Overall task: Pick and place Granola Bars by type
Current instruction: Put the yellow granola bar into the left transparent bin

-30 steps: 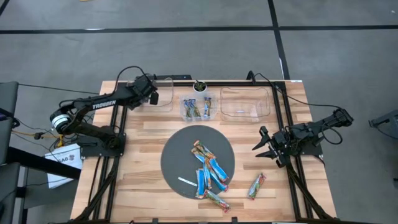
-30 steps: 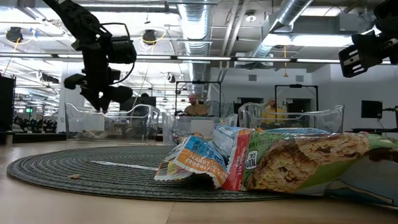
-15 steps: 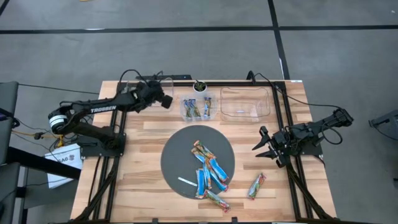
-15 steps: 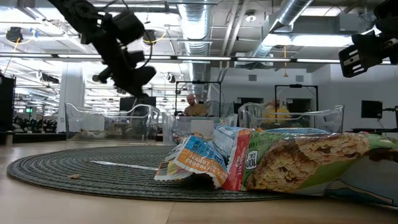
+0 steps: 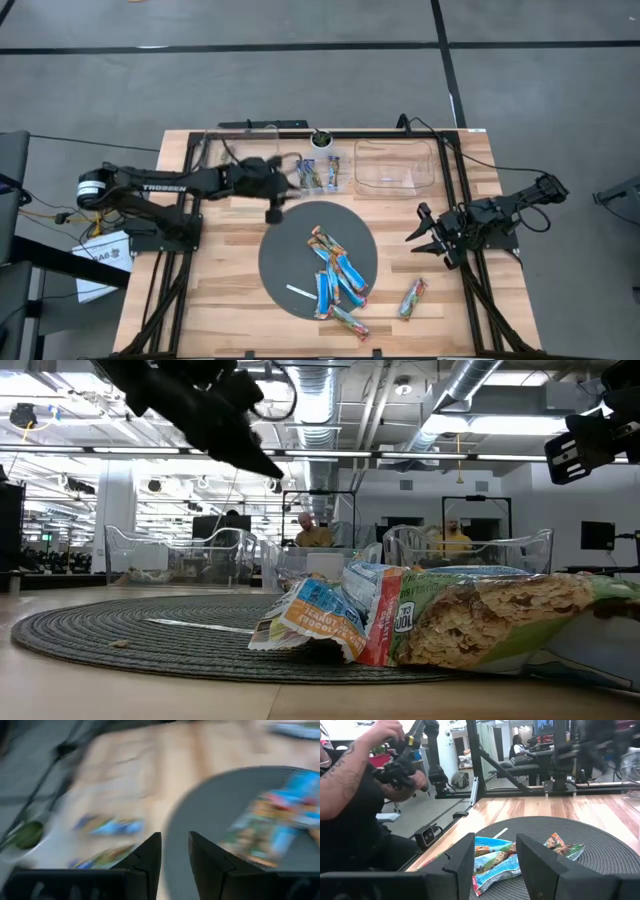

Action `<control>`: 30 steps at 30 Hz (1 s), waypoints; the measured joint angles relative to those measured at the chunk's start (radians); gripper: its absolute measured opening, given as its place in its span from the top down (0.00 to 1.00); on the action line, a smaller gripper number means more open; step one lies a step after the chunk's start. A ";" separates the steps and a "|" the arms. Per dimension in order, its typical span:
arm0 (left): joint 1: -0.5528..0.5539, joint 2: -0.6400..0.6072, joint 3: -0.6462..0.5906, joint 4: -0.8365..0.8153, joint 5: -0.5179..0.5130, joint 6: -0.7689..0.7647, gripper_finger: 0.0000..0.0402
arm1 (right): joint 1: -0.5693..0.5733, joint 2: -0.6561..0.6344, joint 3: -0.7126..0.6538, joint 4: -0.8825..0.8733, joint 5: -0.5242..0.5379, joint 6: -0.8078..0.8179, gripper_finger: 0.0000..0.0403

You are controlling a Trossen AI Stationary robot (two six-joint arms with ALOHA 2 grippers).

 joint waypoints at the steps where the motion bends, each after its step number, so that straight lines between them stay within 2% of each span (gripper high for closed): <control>1: -0.024 0.000 0.000 0.000 0.024 0.025 0.77 | 0.000 0.000 0.000 0.000 0.000 0.000 0.65; 6: -0.139 0.000 0.000 -0.041 0.052 0.099 0.77 | 0.000 0.000 0.000 0.000 0.000 0.000 0.66; 12: -0.247 0.000 0.000 -0.139 0.051 0.105 0.77 | 0.000 0.000 0.000 0.000 0.000 0.000 0.66; 16: -0.302 0.009 0.000 -0.182 -0.001 0.085 0.77 | 0.000 0.000 0.000 0.000 0.000 0.000 0.66; 18: -0.323 0.037 0.002 -0.180 -0.034 0.073 0.77 | 0.000 0.000 0.000 0.000 0.000 0.000 0.66; 23: -0.349 0.144 0.055 -0.176 -0.042 0.069 0.77 | 0.000 0.000 0.000 0.000 0.000 0.000 0.66; 30: -0.369 0.321 0.176 -0.216 -0.087 0.129 0.77 | 0.000 0.000 0.000 0.001 0.000 0.000 0.66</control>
